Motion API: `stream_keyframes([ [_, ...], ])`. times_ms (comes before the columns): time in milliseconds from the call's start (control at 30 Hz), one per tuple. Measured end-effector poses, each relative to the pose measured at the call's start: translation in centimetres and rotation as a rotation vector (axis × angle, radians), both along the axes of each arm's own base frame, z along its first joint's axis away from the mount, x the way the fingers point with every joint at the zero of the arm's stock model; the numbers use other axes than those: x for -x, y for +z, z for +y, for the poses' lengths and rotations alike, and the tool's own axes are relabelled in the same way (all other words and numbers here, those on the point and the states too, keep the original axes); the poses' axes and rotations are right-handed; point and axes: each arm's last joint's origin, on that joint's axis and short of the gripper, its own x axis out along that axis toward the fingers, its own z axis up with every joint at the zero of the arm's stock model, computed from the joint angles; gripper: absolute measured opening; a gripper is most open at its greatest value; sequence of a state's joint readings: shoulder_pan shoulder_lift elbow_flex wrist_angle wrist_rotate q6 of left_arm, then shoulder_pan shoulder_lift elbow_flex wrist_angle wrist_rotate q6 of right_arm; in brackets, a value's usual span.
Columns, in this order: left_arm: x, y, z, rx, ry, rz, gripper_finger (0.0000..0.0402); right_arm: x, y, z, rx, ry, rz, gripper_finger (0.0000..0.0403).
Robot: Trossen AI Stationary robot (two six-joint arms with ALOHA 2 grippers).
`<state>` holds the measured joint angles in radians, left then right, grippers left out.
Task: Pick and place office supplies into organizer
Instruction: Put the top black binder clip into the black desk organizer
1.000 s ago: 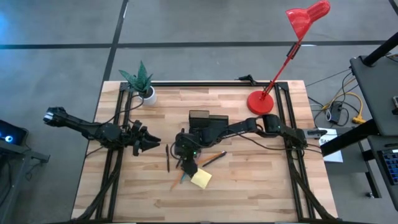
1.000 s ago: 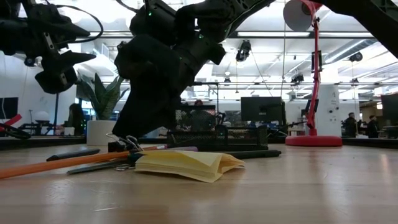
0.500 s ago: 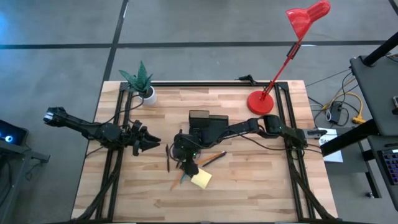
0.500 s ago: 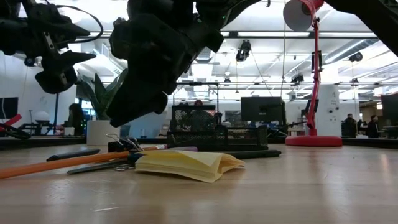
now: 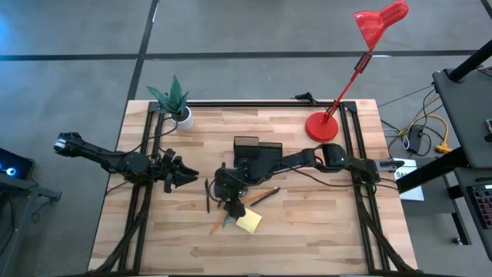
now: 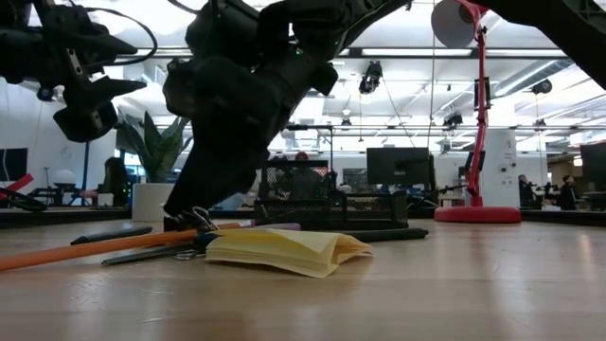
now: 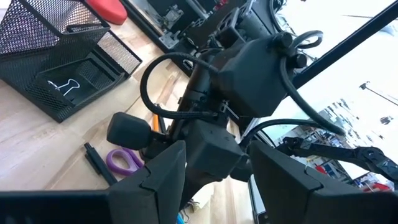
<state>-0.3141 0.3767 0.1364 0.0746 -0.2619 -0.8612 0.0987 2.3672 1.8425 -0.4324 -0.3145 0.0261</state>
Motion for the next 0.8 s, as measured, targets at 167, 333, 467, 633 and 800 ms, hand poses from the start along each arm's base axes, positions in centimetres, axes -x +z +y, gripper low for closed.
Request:
stream_keyframes([
  [167, 0.00, 0.00, 0.00, 0.000, 0.000, 0.000, 0.0167, -0.15, 0.23, 0.06, -0.032, -0.026, 0.013, 0.0163],
  [333, 0.00, -0.01, 0.00, -0.001, 0.000, 0.001, 0.0167, -0.13, 0.11, 0.12, -0.060, -0.035, 0.031, 0.0141],
  [467, 0.00, -0.01, 0.00, -0.001, -0.001, 0.001, 0.0167, -0.12, 0.09, 0.11, -0.062, -0.038, 0.034, 0.0118],
  [633, 0.00, -0.01, 0.00, -0.001, -0.001, 0.001, 0.0167, -0.13, 0.09, 0.07, -0.077, -0.055, 0.043, 0.0086],
  [800, 0.00, -0.01, 0.00, -0.001, -0.001, 0.001, 0.0167, -0.13, 0.12, 0.10, -0.090, -0.053, 0.044, 0.0050],
])
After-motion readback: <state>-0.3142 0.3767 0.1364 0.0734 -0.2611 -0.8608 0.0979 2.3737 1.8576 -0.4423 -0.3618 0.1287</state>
